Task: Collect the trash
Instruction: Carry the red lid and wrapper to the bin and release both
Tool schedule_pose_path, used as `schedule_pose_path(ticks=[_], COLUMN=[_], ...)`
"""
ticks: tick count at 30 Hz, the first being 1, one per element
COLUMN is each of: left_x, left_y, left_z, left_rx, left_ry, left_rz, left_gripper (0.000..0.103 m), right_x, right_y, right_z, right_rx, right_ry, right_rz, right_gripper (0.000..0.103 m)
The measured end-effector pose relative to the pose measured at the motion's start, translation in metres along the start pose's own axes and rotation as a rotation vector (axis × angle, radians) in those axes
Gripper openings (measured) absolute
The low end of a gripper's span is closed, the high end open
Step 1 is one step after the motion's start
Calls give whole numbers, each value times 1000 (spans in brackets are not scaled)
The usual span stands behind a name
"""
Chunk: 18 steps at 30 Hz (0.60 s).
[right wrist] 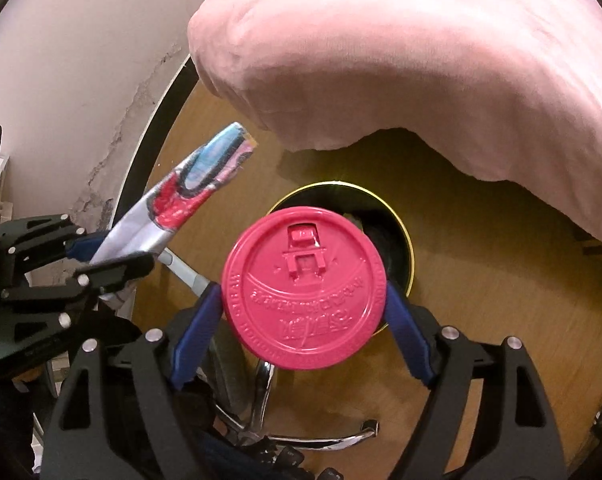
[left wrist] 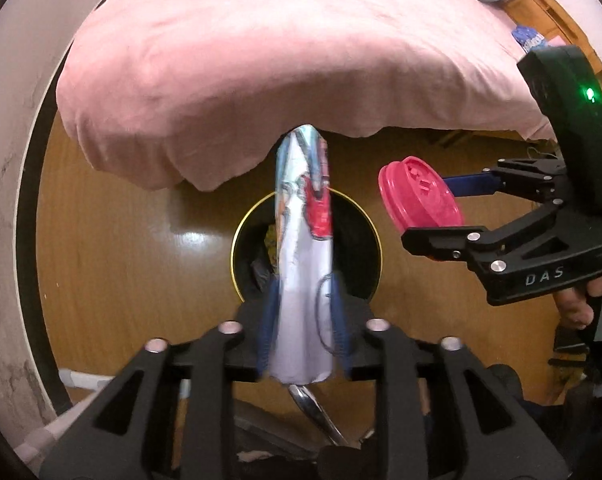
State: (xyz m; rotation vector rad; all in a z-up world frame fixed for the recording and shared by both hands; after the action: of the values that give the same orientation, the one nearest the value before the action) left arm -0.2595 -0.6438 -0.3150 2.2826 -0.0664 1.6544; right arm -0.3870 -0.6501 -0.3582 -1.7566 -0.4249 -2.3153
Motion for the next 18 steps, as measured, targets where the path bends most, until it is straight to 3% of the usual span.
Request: schedule_pose_path(ticks=[4, 10, 15, 18], left_x=[4, 35, 100, 157], left_y=[1, 3, -7, -26], left_z=[1, 11, 18, 24], left_rx=[-6, 50, 86, 108], left_ry=[19, 37, 142, 228], left_rz=[-17, -94, -214, -311], left_gripper=[49, 65, 82, 91], right_x=[5, 14, 36, 72], right_y=[0, 3, 7, 19], right_z=[0, 5, 28, 76], right_rx=[-2, -2, 18, 104], right_ry=[-2, -19, -23, -9], right_rz=[-25, -51, -95, -181], right_gripper=[80, 91, 92, 92])
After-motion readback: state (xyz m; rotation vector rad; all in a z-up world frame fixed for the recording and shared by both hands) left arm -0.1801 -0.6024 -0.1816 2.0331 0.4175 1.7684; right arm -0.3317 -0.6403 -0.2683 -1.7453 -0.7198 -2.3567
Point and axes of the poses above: each gripper's, at about its wrist camera, not at the fingertips, and x roughly against the way its jaws point, z to its left, y to its top, the point moved 9 cm from there along -x, roughly the way its jaws point, and after that the axes turned 6 degrees about -y, right-handed, at the moved point
